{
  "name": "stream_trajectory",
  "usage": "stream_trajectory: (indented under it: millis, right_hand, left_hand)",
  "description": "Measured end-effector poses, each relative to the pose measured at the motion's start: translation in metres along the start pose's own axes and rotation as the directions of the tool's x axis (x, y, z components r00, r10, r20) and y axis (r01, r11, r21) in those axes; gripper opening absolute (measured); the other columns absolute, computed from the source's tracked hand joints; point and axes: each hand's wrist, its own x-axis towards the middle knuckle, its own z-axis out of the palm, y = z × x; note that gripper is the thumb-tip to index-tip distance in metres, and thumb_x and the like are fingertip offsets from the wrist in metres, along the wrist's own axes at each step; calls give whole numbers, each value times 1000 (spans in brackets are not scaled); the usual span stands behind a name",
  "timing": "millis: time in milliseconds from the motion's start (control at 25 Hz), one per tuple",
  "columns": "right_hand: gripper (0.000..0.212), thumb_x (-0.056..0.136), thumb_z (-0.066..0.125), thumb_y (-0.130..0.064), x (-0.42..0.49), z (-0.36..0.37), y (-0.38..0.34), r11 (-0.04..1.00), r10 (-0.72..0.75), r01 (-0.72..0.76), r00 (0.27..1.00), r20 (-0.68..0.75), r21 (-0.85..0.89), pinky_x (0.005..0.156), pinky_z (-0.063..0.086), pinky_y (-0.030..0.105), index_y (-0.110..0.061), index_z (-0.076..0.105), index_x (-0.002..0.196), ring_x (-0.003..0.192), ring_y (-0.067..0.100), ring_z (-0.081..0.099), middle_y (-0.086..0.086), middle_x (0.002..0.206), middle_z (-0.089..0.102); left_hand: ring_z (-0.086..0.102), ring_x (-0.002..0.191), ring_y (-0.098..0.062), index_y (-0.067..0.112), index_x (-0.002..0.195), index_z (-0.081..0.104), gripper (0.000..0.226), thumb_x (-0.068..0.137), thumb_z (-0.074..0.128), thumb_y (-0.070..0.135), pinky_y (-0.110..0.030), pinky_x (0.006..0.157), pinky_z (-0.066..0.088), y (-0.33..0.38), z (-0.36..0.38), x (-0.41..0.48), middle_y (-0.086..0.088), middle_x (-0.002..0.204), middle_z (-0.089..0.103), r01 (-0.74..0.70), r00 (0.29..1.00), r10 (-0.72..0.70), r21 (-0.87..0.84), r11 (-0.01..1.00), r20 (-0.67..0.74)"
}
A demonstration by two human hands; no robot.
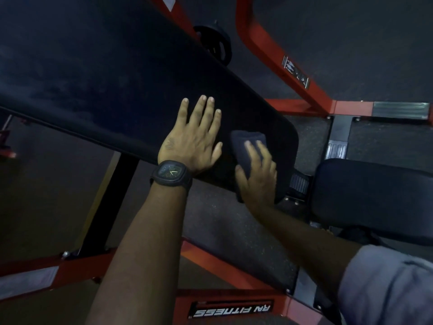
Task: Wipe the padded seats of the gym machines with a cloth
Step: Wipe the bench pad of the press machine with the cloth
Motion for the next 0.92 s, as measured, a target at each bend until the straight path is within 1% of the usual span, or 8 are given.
stream_trajectory:
  millis: [120, 200, 280, 400, 560, 720, 840, 920]
  right_hand:
    - [64, 93, 57, -28, 12, -1, -20, 748, 656, -646, 755, -19, 152, 100, 39, 48, -31, 35, 154, 125, 41, 46, 7, 159, 32]
    - [64, 92, 57, -30, -4, -7, -12, 982, 185, -185, 983, 3, 47, 101, 40, 47, -30, 36, 152, 126, 38, 44, 7, 158, 32]
    - [64, 91, 57, -33, 7, -13, 15, 999, -24, 23, 998, 62, 26, 100, 40, 45, -32, 36, 151, 127, 35, 45, 4, 157, 33]
    - [66, 92, 58, -30, 48, -6, -12, 746, 642, -636, 766, 39, 196, 103, 38, 46, -35, 35, 154, 128, 38, 44, 2, 159, 30]
    - [66, 86, 55, -32, 48, -4, -23, 984, -176, 176, 984, 12, 16, 100, 41, 44, -32, 43, 150, 123, 34, 48, 3, 157, 37]
    - [66, 91, 57, -32, 91, -6, -43, 882, 448, -442, 894, 2, 160, 102, 43, 49, -38, 35, 153, 125, 34, 46, -2, 160, 31]
    - [66, 89, 55, -34, 83, -9, -28, 991, -131, 131, 991, 25, -5, 101, 43, 45, -35, 37, 153, 124, 32, 47, 0, 159, 33]
    - [66, 89, 53, -35, 104, -13, -2, 984, -167, 169, 985, 43, -58, 99, 45, 47, -37, 36, 153, 123, 32, 50, -1, 158, 34]
  left_hand:
    - [10, 156, -35, 7, 160, 16, 76, 102, 16, 56, -61, 123, 10, 1, 1, -1, -22, 167, 12, 0, 1000, 0, 0, 1000, -1]
    - [10, 156, -35, 7, 160, 15, 75, 102, 15, 55, -61, 123, 11, 2, 1, -1, -22, 167, 12, -13, 1000, 13, 9, 1000, 7]
    - [10, 156, -35, 7, 160, 15, 75, 103, 15, 55, -60, 123, 11, 2, 1, 0, -22, 167, 12, -21, 1000, 21, 3, 1000, 0]
    - [9, 156, -35, 7, 160, 14, 74, 103, 14, 54, -60, 123, 10, 2, 2, 0, -22, 167, 11, -21, 1000, 21, -5, 1000, 1]
    - [10, 155, -36, 6, 160, 13, 75, 103, 13, 54, -61, 122, 8, 2, 3, 0, -23, 167, 12, -22, 1000, 22, 21, 1000, -7]
    - [10, 155, -36, 6, 160, 14, 75, 103, 14, 54, -61, 122, 7, 2, 3, 1, -23, 167, 11, -21, 1000, 21, -1, 1000, 5]
    - [10, 155, -35, 7, 160, 13, 75, 102, 13, 54, -61, 122, 8, 2, 3, 0, -22, 167, 11, -18, 1000, 18, 26, 1000, -1]
    - [9, 156, -35, 7, 160, 12, 74, 102, 12, 54, -61, 123, 9, 1, 2, 1, -22, 167, 11, -18, 1000, 18, 12, 1000, -2]
